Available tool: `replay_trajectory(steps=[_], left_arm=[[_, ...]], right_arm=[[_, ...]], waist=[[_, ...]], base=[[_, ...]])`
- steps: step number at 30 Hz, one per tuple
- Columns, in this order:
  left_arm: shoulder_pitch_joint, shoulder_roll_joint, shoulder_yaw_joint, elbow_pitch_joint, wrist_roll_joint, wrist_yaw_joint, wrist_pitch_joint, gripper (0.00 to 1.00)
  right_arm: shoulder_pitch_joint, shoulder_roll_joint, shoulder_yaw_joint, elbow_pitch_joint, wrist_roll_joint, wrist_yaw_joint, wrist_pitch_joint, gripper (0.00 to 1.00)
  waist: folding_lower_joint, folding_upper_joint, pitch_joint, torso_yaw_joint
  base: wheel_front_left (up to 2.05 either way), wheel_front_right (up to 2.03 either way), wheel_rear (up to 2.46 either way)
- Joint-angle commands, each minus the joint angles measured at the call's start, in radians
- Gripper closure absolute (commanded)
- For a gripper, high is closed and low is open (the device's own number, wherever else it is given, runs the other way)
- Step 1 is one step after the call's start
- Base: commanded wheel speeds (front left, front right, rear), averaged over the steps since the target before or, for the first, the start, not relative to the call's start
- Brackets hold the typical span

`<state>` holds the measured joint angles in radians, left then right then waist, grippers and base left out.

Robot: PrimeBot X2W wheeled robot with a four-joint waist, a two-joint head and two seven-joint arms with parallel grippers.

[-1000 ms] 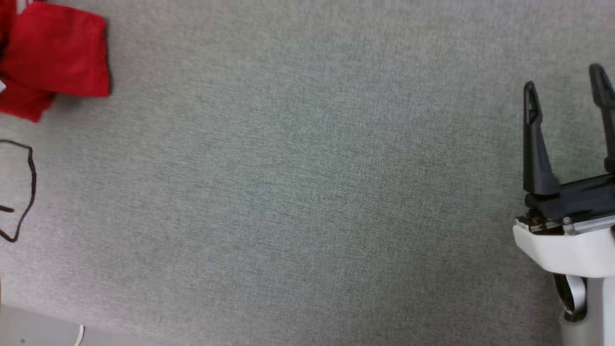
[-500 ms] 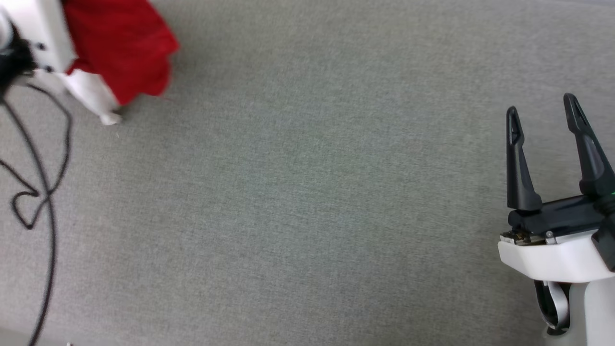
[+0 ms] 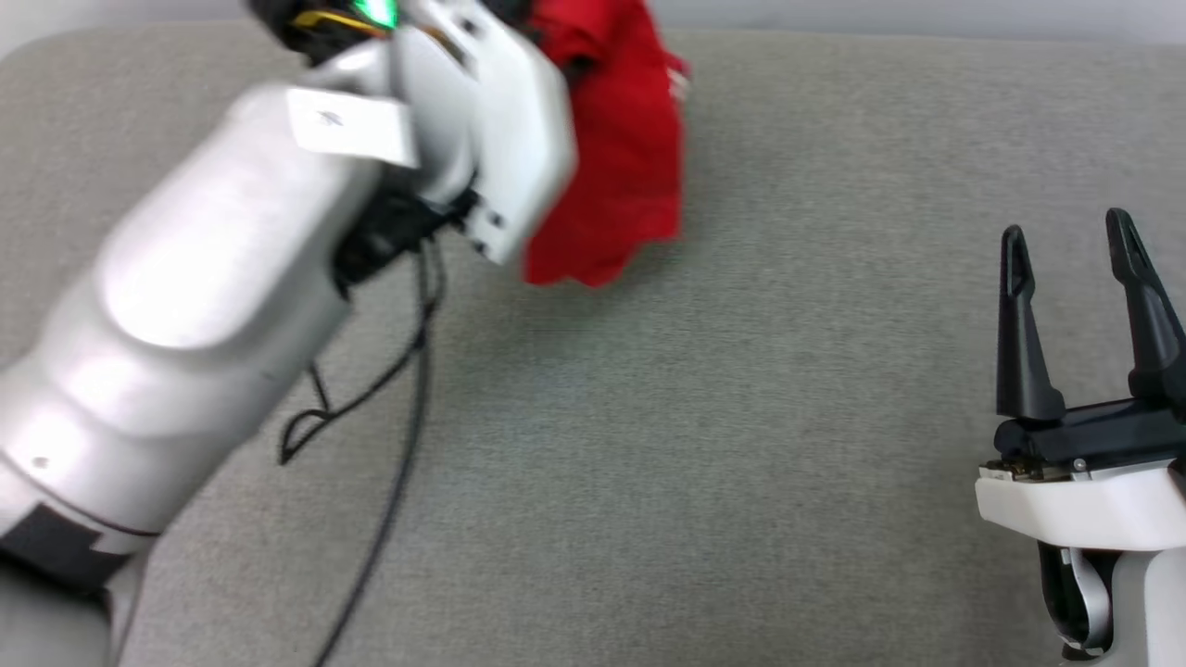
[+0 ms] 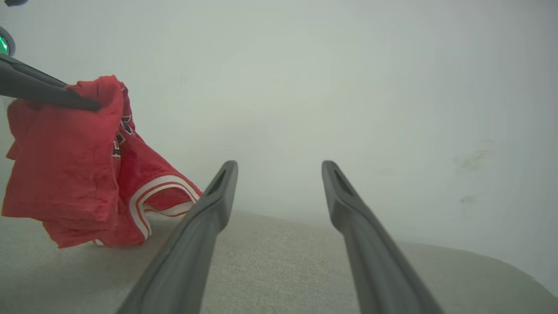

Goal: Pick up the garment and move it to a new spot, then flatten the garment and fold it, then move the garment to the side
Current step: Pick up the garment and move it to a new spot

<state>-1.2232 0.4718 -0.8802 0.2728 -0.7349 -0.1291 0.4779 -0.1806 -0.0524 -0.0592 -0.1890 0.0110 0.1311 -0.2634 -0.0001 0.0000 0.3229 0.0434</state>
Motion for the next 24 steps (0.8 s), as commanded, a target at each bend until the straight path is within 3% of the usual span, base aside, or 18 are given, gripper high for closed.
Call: replay_trajectory(steps=[1,7,13,19,24], left_arm=[[-0.023,-0.022,-0.033,-0.017,-0.005,0.0,-0.017,1.0],[-0.032,-0.094,-0.197,-0.075,-0.027,0.0,-0.068,1.0],[0.034,-0.119,-0.352,-0.104,-0.062,0.0,-0.099,1.0],[0.183,-0.124,-0.398,-0.074,-0.067,0.0,-0.089,1.0],[0.35,-0.14,-0.4,-0.083,-0.001,0.0,0.01,1.0]], right_arm=[[0.01,0.004,-0.006,0.003,0.008,-0.001,-0.002,0.0],[0.021,0.004,-0.024,0.007,0.029,-0.001,-0.002,0.0],[0.031,0.004,-0.038,0.007,0.04,-0.001,-0.002,0.0],[0.025,0.004,-0.046,0.003,0.039,-0.001,-0.002,0.0],[0.007,0.003,-0.044,0.001,0.031,-0.001,-0.002,0.0]], waist=[[0.0001,0.0,-0.016,-0.035],[0.0001,0.0,-0.026,-0.086],[0.0001,0.0,-0.031,-0.104],[0.0001,0.0,-0.017,-0.102],[0.0001,0.0,0.002,-0.102]], base=[[0.0,0.0,0.0],[0.0,0.0,0.0],[0.0,0.0,0.0],[0.0,0.0,0.0],[0.0,0.0,0.0]])
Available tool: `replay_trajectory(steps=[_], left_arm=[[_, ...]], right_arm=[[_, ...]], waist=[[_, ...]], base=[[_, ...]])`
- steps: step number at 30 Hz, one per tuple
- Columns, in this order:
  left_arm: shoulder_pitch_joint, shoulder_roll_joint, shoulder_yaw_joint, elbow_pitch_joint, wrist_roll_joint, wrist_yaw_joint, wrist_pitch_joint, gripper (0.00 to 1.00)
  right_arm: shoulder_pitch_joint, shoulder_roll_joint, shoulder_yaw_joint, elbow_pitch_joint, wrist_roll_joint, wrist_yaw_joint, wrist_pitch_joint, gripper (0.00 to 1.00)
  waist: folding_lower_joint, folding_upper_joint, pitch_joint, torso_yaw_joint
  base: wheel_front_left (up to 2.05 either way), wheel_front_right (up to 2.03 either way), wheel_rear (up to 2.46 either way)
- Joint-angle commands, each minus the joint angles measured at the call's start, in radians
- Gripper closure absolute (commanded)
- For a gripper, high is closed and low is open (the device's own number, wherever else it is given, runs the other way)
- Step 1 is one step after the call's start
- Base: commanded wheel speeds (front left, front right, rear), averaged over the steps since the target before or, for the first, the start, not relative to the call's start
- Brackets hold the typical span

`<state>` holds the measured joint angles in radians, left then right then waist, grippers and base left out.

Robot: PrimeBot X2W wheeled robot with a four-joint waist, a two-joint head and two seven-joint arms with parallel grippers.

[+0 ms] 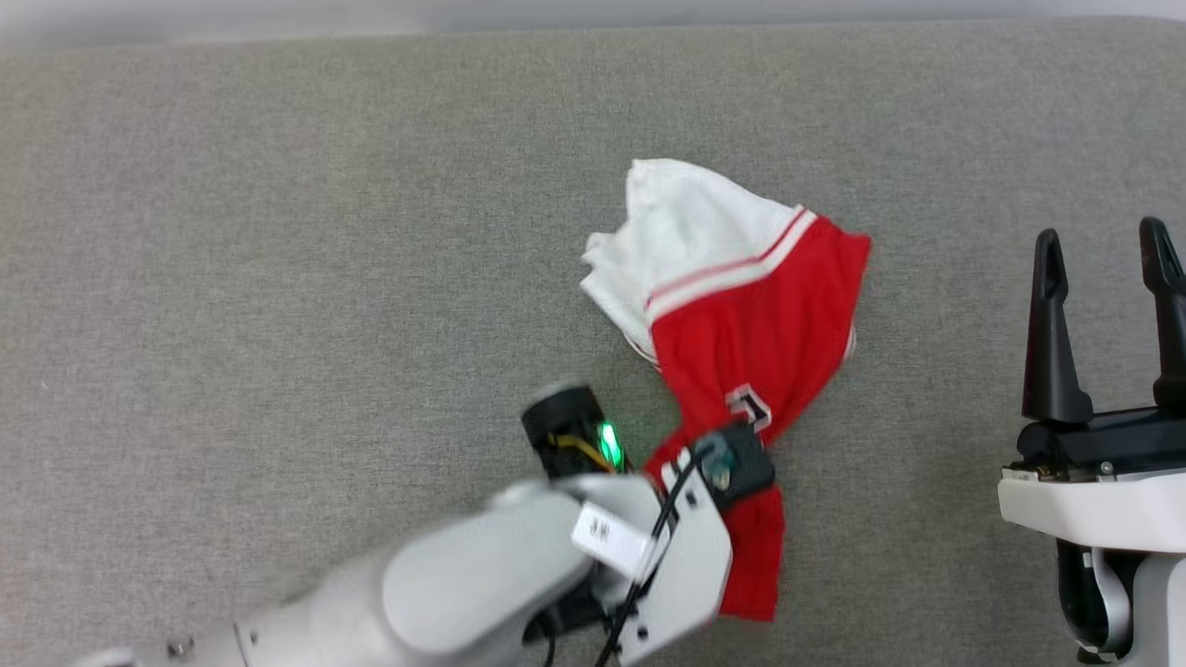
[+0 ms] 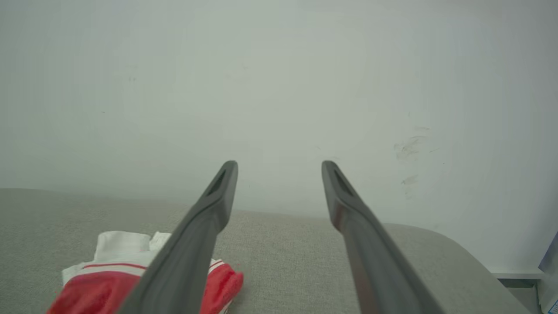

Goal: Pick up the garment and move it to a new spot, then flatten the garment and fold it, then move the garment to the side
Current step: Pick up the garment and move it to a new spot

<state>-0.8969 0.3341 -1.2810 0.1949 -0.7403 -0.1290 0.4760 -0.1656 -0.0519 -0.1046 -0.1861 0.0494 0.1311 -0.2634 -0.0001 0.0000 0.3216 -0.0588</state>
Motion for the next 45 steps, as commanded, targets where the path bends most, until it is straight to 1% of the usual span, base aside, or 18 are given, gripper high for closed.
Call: replay_trajectory(steps=[1,4,6,8,9,10,13,16,20,21,24,29,34,38,42,45], left_arm=[[0.05,-0.004,0.001,-0.009,0.013,0.0,0.027,1.0],[0.124,-0.009,-0.003,-0.021,0.03,0.0,0.062,1.0],[0.139,-0.011,-0.002,-0.021,0.036,0.0,0.059,1.0],[0.134,-0.014,-0.001,-0.012,0.048,0.0,0.03,1.0],[0.121,-0.016,-0.001,-0.003,0.056,0.0,0.002,0.55],[0.106,-0.019,0.001,0.009,0.066,0.0,-0.037,0.0],[0.089,-0.043,0.027,0.054,0.074,0.001,-0.173,0.0],[0.102,-0.058,0.083,0.072,0.082,0.043,-0.3,0.0],[0.138,-0.046,0.162,0.051,0.092,0.131,-0.444,0.0],[0.138,-0.046,0.162,0.051,0.092,0.131,-0.444,0.0],[0.173,-0.021,0.214,0.032,0.102,0.203,-0.528,0.0],[0.252,0.042,0.302,0.013,0.118,0.331,-0.668,0.0],[0.349,0.097,0.394,-0.02,0.139,0.453,-0.731,0.0],[0.433,0.121,0.489,-0.07,0.177,0.526,-0.742,0.0],[0.541,0.119,0.601,-0.139,0.251,0.571,-0.743,0.0],[0.62,0.1,0.686,-0.18,0.312,0.588,-0.743,0.0]], right_arm=[[-0.009,0.003,0.001,0.0,-0.007,-0.001,-0.002,0.0],[-0.008,0.003,0.002,0.004,-0.01,-0.001,-0.002,0.0],[-0.002,0.003,0.002,0.008,-0.011,-0.001,-0.002,0.0],[0.007,0.003,0.003,0.013,-0.012,-0.001,-0.002,0.0],[0.013,0.003,0.005,0.015,-0.013,-0.001,-0.002,0.0],[0.018,0.003,0.005,0.017,-0.014,-0.001,-0.002,0.0],[0.034,0.003,0.003,0.026,-0.019,-0.001,-0.002,0.0],[0.055,0.003,0.005,0.043,-0.021,-0.001,-0.002,0.0],[0.087,0.003,0.003,0.056,-0.024,-0.001,-0.002,0.0],[0.087,0.003,0.003,0.056,-0.024,-0.001,-0.002,0.0],[0.111,0.003,0.005,0.068,-0.026,-0.001,-0.002,0.0],[0.148,0.003,0.011,0.092,-0.021,-0.001,-0.002,0.0],[0.175,0.003,0.011,0.126,-0.01,-0.001,-0.002,0.0],[0.194,0.003,0.01,0.152,0.002,-0.001,-0.002,0.0],[0.206,0.003,0.007,0.178,0.023,-0.001,-0.002,0.0],[0.211,0.003,0.013,0.196,0.031,-0.001,-0.002,0.0]], waist=[[0.0001,0.0,0.005,0.0],[0.0001,0.0,0.005,0.001],[0.0001,0.0,0.001,0.004],[0.0001,0.0,-0.01,0.013],[0.0001,0.0,-0.018,0.017],[0.0001,0.0,-0.026,0.023],[0.0001,0.0,-0.059,0.039],[0.0001,0.0,-0.097,0.053],[0.0001,0.0,-0.146,0.072],[0.0001,0.0,-0.146,0.072],[0.0001,0.0,-0.177,0.084],[0.0001,0.0,-0.216,0.097],[0.0001,0.0,-0.243,0.109],[0.0001,0.0,-0.259,0.118],[0.0001,0.0,-0.274,0.124],[0.0001,0.0,-0.286,0.122]], base=[[0.0,0.0,0.0],[0.0,0.0,0.0],[0.0,0.0,0.0],[0.0,0.0,0.0],[0.0,0.0,0.0],[0.0,0.0,0.0],[0.0,0.0,0.0],[0.0,0.0,0.0],[0.0,0.0,0.0],[0.0,0.0,0.0],[0.0,0.0,0.0],[0.0,0.0,0.0],[0.0,0.0,0.0],[0.0,0.0,0.0],[0.0,0.0,0.0],[0.0,0.0,0.0]])
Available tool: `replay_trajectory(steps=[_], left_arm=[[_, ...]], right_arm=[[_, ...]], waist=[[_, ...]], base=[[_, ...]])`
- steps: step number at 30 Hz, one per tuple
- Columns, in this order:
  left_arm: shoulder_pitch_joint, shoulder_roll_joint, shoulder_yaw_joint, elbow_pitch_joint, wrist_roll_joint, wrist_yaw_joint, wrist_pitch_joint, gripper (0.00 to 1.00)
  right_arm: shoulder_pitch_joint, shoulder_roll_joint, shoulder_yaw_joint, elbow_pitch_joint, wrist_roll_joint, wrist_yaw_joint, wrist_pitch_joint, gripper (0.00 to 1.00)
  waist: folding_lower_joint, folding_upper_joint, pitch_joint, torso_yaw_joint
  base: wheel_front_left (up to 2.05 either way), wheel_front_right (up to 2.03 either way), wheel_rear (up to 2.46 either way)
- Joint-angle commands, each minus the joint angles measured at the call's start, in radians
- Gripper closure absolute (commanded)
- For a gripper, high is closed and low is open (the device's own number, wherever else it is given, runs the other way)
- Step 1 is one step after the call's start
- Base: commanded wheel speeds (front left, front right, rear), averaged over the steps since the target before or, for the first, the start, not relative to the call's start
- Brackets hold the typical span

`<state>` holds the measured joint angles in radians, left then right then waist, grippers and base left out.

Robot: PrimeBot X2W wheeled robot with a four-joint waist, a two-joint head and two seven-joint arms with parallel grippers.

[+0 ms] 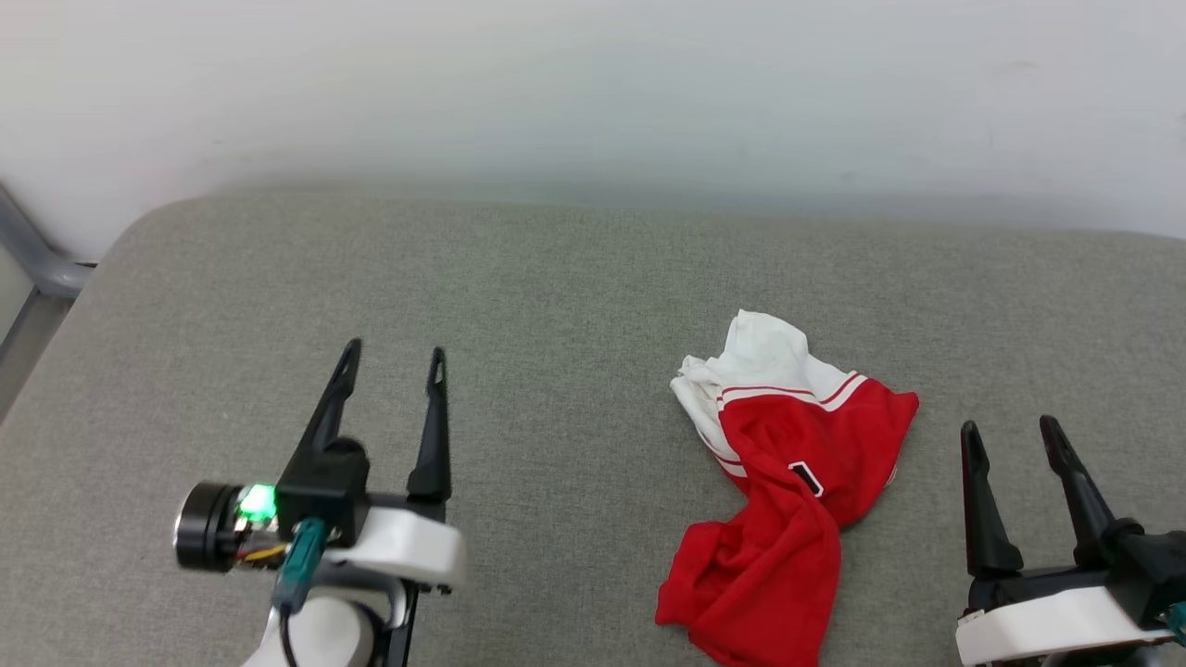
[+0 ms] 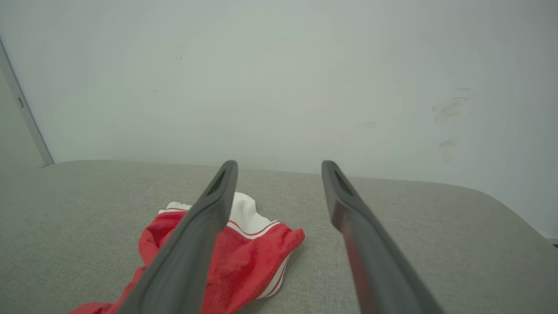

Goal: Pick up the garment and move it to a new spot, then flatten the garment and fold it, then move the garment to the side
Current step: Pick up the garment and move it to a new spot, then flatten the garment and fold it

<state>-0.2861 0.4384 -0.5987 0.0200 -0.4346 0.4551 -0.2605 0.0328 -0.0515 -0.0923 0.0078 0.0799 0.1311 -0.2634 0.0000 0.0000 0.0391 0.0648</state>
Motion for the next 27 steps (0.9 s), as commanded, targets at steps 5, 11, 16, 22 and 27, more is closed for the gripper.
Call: replay_trajectory(steps=[5,11,16,22,27], left_arm=[[0.139,-0.045,0.126,-0.043,0.094,-0.011,-0.006,0.0],[0.267,-0.114,0.25,-0.062,0.185,-0.083,-0.006,0.0],[0.322,-0.166,0.305,-0.059,0.243,-0.144,-0.005,0.0],[0.359,-0.218,0.364,-0.036,0.292,-0.207,-0.005,0.0],[0.379,-0.251,0.403,-0.017,0.321,-0.249,-0.005,0.0]], right_arm=[[0.02,0.002,0.009,0.024,0.019,-0.001,-0.002,0.0],[0.031,0.002,0.026,0.047,0.028,-0.001,-0.002,0.0],[0.038,0.002,0.033,0.059,0.036,-0.001,-0.002,0.0],[0.047,0.002,0.039,0.071,0.045,-0.001,-0.002,0.0],[0.057,0.002,0.044,0.081,0.054,-0.001,-0.002,0.0]], waist=[[0.0,0.0,-0.021,-0.008],[0.0,0.0,-0.034,-0.017],[0.0,0.0,-0.045,-0.019],[0.0,0.0,-0.056,-0.02],[0.0,0.0,-0.062,-0.023]], base=[[0.0,0.0,0.0],[0.0,0.0,0.0],[0.0,0.0,0.0],[0.0,0.0,0.0],[0.0,0.0,0.0]])
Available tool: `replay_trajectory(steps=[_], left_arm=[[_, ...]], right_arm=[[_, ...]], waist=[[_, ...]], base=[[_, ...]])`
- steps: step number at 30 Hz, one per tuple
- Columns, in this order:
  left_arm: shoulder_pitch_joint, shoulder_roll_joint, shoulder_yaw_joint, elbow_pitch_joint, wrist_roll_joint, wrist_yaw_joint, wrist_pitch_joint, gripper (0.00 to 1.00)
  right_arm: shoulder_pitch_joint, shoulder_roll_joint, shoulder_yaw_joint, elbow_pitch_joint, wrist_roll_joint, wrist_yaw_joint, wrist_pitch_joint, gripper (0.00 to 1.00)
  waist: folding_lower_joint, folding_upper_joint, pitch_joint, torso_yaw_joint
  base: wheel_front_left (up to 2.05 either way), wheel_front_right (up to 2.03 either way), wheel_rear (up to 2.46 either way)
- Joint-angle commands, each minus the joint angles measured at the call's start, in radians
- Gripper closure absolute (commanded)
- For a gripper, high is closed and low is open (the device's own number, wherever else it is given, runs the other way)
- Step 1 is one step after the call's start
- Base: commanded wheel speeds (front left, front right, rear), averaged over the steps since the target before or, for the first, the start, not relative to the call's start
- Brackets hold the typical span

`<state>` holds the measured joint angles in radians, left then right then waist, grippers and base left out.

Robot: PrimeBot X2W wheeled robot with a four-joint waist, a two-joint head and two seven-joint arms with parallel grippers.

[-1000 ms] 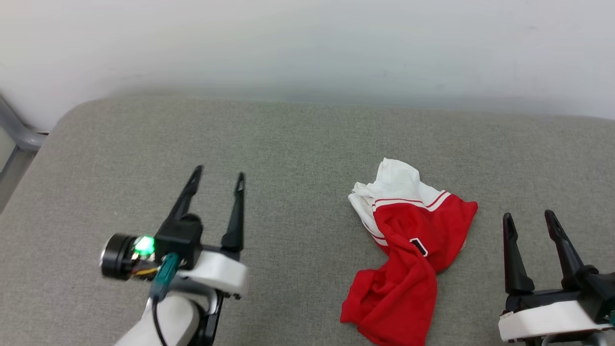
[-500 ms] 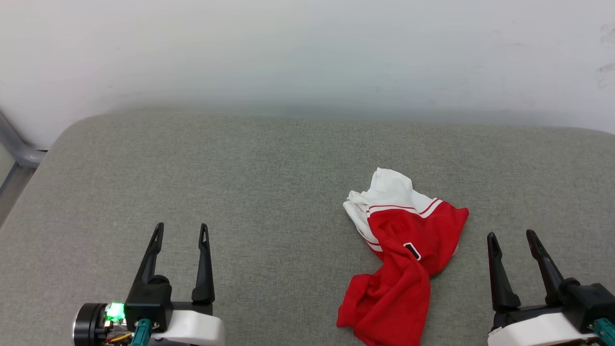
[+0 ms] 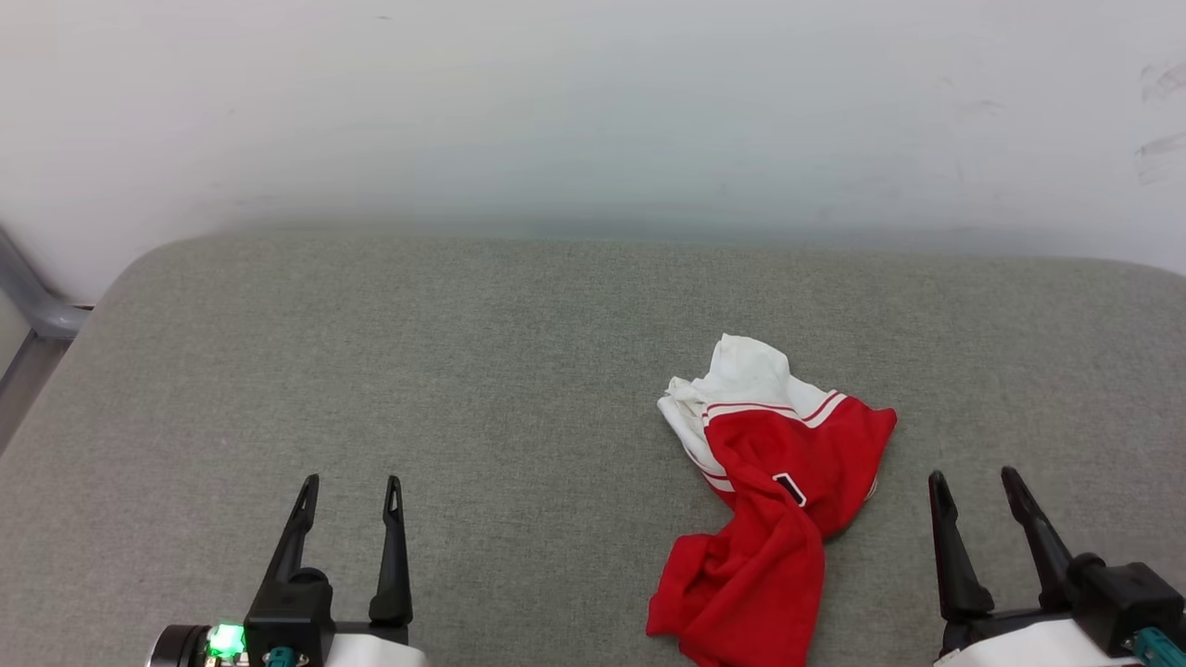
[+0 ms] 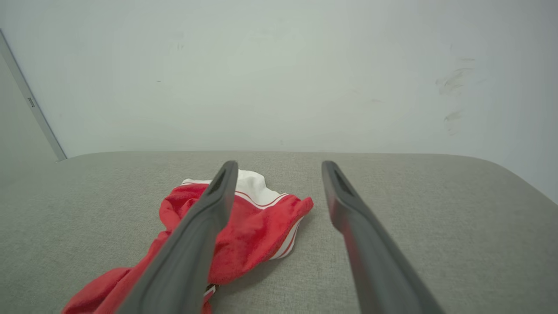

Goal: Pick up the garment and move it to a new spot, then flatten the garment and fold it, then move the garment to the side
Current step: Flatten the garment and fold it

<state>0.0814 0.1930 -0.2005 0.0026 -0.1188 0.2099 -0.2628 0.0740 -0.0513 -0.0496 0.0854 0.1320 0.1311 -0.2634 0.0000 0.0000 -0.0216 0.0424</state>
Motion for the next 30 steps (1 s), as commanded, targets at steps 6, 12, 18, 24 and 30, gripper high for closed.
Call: replay_trajectory(steps=[6,12,18,24,30], left_arm=[[0.025,-0.037,0.04,0.013,0.036,-0.039,-0.003,0.0],[0.033,-0.059,0.065,0.02,0.057,-0.062,-0.003,0.0],[0.036,-0.072,0.085,0.024,0.071,-0.078,-0.003,0.0],[0.035,-0.084,0.099,0.026,0.082,-0.093,-0.003,0.0],[0.024,-0.092,0.104,0.022,0.09,-0.101,-0.003,0.0]], right_arm=[[0.02,0.002,0.003,0.013,0.008,-0.001,-0.002,0.0],[0.021,0.002,0.003,0.02,0.007,-0.001,-0.002,0.0],[0.02,0.002,0.002,0.021,0.008,-0.001,-0.002,0.0],[0.016,0.002,0.0,0.016,0.005,-0.001,-0.002,0.0],[-0.033,0.002,-0.018,-0.015,-0.018,-0.001,-0.002,0.0]], waist=[[0.0,0.0,-0.005,-0.003],[0.0,0.0,-0.006,-0.004],[0.0,0.0,-0.006,-0.005],[0.0,0.0,-0.005,-0.005],[0.0,0.0,-0.001,-0.004]], base=[[0.0,0.0,0.0],[0.0,0.0,0.0],[0.0,0.0,0.0],[0.0,0.0,0.0],[0.0,0.0,0.0]])
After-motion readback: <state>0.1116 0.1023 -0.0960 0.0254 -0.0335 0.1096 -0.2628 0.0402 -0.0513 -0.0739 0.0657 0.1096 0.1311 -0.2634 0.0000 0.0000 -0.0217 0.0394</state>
